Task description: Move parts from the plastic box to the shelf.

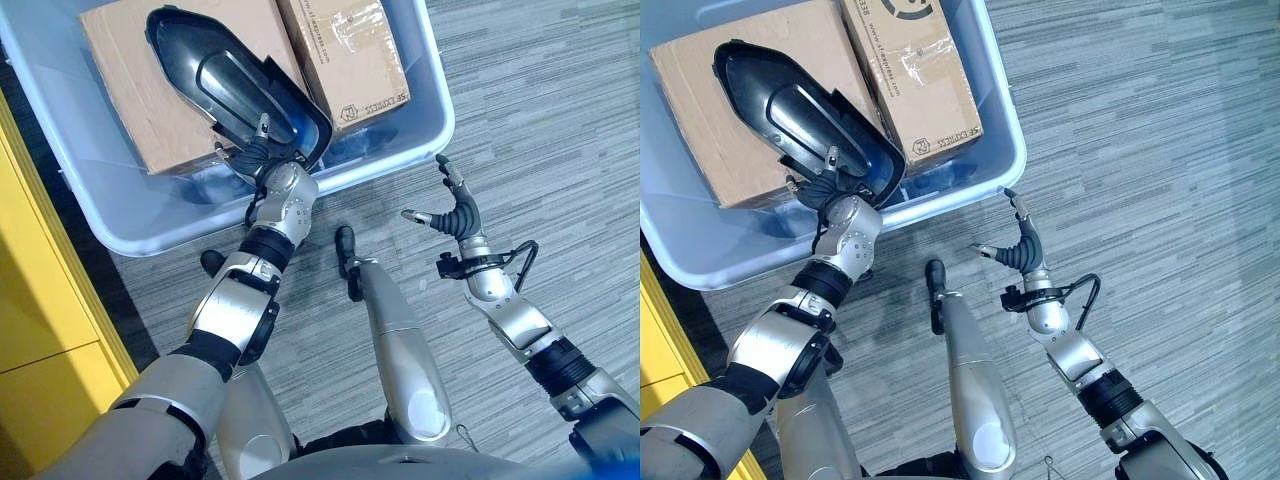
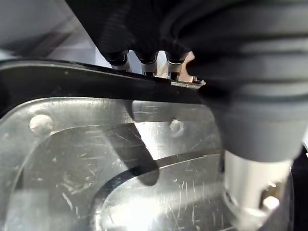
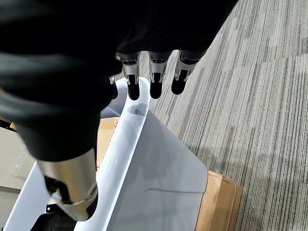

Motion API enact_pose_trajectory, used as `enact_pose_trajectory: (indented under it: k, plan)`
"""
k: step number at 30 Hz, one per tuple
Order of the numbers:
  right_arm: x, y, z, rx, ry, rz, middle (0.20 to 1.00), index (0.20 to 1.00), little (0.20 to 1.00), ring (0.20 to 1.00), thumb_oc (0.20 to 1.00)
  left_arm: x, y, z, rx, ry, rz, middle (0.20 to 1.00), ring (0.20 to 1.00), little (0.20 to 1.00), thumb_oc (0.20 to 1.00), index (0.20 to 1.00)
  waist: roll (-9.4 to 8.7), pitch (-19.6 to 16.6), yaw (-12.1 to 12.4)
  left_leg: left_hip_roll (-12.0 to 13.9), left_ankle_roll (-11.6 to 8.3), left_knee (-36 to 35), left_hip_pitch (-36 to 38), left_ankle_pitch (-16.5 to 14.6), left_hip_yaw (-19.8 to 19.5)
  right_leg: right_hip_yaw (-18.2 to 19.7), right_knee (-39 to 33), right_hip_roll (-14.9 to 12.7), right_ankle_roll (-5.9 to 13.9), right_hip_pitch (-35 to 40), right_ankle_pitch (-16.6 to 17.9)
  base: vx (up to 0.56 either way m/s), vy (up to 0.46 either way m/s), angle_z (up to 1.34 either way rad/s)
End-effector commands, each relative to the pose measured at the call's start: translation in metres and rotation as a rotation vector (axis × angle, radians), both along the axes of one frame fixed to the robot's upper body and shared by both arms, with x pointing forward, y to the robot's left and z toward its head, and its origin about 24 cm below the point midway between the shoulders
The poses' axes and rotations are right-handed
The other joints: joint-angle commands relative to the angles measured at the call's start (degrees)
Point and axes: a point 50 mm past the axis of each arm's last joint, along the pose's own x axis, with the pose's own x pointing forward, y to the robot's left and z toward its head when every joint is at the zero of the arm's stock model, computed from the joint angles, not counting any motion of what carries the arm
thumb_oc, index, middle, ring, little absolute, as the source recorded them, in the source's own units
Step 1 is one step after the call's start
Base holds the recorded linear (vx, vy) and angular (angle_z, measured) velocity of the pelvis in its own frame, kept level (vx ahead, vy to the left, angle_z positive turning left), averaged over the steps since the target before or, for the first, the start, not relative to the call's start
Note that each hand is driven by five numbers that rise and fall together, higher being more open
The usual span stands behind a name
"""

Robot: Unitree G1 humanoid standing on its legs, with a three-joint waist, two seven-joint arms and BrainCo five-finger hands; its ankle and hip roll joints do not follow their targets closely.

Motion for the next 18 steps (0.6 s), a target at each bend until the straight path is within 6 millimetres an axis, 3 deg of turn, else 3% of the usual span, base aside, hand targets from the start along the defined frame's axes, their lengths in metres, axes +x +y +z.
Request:
enact_pose_trajectory:
  k: [1, 5, 9, 18]
  plan:
    - [-0.003, 0.01, 0.021, 0.067, -0.099, 0.04, 1.0, 1.0, 1.0, 1.0, 1.0, 0.001, -0.003, -0.036, -0.062, 0.116, -0.152, 0.2, 0.2, 0.2, 0.2, 0.2, -4.91, -0.2, -2.4, 1.6, -0.2, 13.2, -5.3, -5.7, -2.5, -5.6, -6.1, 0.2, 1.73, 2.1, 6.7, 0.0, 0.0, 0.0]
    - [-0.002, 0.011, 0.021, 0.073, -0.102, 0.034, 1.0, 1.0, 1.0, 1.0, 1.0, 0.002, -0.004, -0.039, -0.27, 0.081, -0.143, 0.2, 0.2, 0.2, 0.2, 0.2, -5.0, -0.2, -2.3, 1.6, -0.2, 13.5, -5.5, -5.9, -2.6, -5.7, -5.9, 0.0, 1.87, 1.9, 6.9, 0.01, -0.019, 0.02]
    - [-0.002, 0.008, 0.023, 0.075, -0.097, 0.028, 1.0, 1.0, 1.0, 1.0, 1.0, 0.005, 0.004, -0.025, -0.242, 0.071, -0.098, 0.2, 0.2, 0.2, 0.2, 0.2, -5.34, -0.2, -2.7, 1.7, -0.22, 14.2, -6.2, -6.0, -2.6, -5.6, -5.6, 0.2, 1.82, 1.1, 6.9, 0.0, -0.019, 0.01]
    - [-0.003, 0.007, 0.022, 0.073, -0.091, 0.029, 1.0, 1.0, 1.0, 1.0, 1.0, 0.006, 0.013, -0.023, -0.296, 0.07, -0.052, 0.2, 0.2, 0.2, 0.2, 0.2, -5.51, -0.2, -3.2, 1.8, -0.19, 15.6, -7.9, -6.3, -2.7, -5.2, -4.8, 0.3, 1.73, -0.8, 6.8, 0.0, -0.004, -0.01]
